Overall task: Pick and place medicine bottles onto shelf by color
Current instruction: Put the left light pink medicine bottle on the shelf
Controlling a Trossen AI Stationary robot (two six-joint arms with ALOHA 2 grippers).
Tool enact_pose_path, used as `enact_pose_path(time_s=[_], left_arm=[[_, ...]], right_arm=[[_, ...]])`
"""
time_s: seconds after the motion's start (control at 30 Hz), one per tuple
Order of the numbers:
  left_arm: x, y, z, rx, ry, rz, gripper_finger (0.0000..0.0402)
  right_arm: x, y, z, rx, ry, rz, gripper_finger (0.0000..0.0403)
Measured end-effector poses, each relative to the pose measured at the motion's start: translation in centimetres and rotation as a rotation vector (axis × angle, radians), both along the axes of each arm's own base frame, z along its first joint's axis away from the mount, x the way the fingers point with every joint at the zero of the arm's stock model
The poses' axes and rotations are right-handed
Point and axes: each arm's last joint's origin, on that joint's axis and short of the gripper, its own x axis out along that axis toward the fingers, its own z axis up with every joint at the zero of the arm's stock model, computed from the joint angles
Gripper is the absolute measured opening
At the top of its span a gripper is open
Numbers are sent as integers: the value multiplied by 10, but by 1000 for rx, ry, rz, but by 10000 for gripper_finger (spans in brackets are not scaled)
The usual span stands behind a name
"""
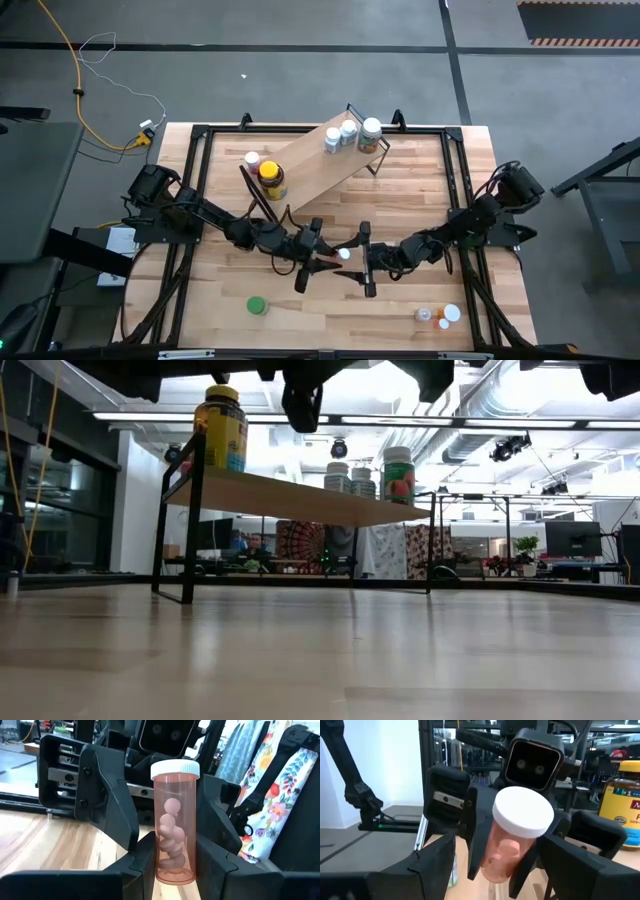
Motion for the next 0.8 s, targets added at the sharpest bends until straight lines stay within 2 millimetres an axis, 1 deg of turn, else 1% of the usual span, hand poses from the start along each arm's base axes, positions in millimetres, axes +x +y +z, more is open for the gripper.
enact_pose_path(time_s=[0.2,0.33,0.43,0.6,0.8], left_arm=[[0,1,2,28,-19,23,97],[0,0,2,73,-24,76,97],[-1,-2,3,115,-32,115,97],[-2,-6,3,166,-32,175,97],[-3,-10,6,179,-64,185,97]], right_arm=[[-1,-1,5,21,-54,1,271],[-1,-1,9,31,-87,0,270],[-1,-1,10,47,-98,-1,260],[-1,-2,10,52,-95,-34,212],[-1,-3,10,53,-91,-58,148]])
